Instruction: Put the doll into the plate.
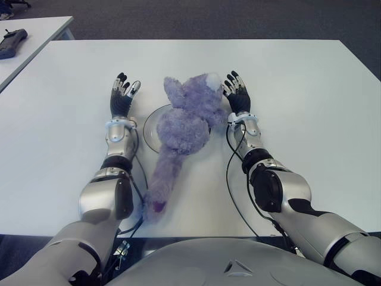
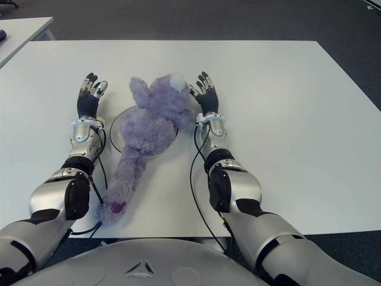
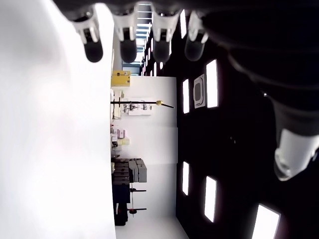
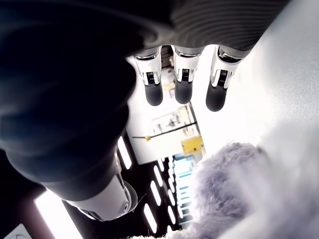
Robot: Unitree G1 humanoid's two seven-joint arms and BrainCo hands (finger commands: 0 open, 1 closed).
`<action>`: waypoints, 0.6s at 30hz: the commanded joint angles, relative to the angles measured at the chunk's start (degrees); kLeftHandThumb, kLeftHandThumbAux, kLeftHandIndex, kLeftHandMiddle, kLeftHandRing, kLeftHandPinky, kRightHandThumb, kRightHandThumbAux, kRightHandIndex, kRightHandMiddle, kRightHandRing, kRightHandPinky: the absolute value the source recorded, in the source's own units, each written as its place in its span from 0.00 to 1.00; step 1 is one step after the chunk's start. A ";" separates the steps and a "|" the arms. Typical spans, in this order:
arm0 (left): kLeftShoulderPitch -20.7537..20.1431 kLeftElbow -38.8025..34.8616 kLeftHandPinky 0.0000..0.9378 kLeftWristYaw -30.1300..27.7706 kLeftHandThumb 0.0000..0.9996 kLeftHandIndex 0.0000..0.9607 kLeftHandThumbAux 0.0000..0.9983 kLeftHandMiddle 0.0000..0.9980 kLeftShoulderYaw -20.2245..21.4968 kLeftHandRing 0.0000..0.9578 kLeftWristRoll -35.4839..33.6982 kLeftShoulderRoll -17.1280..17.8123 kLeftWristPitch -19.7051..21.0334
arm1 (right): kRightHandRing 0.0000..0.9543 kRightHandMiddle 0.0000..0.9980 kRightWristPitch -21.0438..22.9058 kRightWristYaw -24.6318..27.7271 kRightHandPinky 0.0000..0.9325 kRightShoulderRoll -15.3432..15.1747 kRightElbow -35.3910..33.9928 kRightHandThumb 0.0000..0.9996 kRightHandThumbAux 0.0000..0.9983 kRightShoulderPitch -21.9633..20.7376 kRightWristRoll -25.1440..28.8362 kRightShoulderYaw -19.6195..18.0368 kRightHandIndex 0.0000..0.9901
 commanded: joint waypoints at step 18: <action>15.25 8.35 0.05 1.59 0.02 0.03 0.61 0.06 1.14 0.05 -1.32 -9.72 0.53 | 0.06 0.05 4.54 -0.53 0.11 3.66 6.65 0.36 0.86 12.98 0.39 -0.45 0.04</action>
